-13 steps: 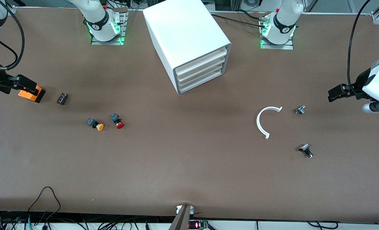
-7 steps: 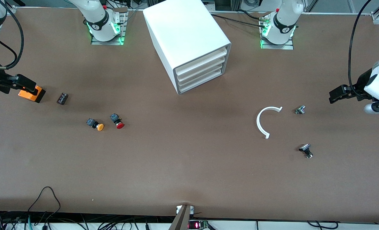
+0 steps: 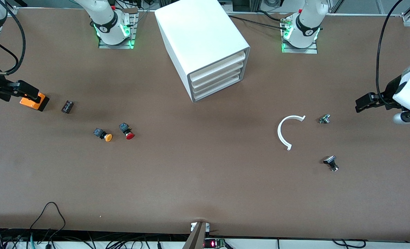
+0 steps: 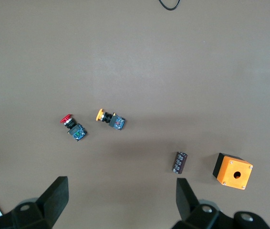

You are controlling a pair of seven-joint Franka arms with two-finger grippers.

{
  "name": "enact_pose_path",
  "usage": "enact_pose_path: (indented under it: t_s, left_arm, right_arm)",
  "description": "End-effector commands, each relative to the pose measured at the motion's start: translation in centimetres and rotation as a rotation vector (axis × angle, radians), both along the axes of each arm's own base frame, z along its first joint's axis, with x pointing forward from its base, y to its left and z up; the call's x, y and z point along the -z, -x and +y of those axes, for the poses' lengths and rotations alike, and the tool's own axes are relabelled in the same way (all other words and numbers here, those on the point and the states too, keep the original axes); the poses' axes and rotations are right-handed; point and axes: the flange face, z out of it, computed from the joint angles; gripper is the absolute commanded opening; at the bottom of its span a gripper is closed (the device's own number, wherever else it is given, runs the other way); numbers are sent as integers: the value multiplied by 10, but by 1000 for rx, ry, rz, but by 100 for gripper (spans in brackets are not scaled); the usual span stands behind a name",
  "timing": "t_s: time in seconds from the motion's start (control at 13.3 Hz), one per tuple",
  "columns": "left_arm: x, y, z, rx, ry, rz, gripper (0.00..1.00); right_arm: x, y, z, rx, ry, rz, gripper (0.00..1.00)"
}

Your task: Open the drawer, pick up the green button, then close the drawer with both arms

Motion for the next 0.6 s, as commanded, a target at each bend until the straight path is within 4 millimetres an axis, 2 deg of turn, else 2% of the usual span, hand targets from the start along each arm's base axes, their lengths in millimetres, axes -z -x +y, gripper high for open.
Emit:
enact_pose_path:
  t_s: [0.0,0.15,0.53]
  left_arm:
    - [18,-14,-12,34,-19,22,99]
    - [35,-21,-15,49,-8,39,99]
    - [36,-23,-17,47,-7,34,99]
  right_arm:
    - [-4,1,0,0,-14,4,100]
    - [-4,0,1,3,-15,4,100]
    - [2,-3,-1,15,-15,8,100]
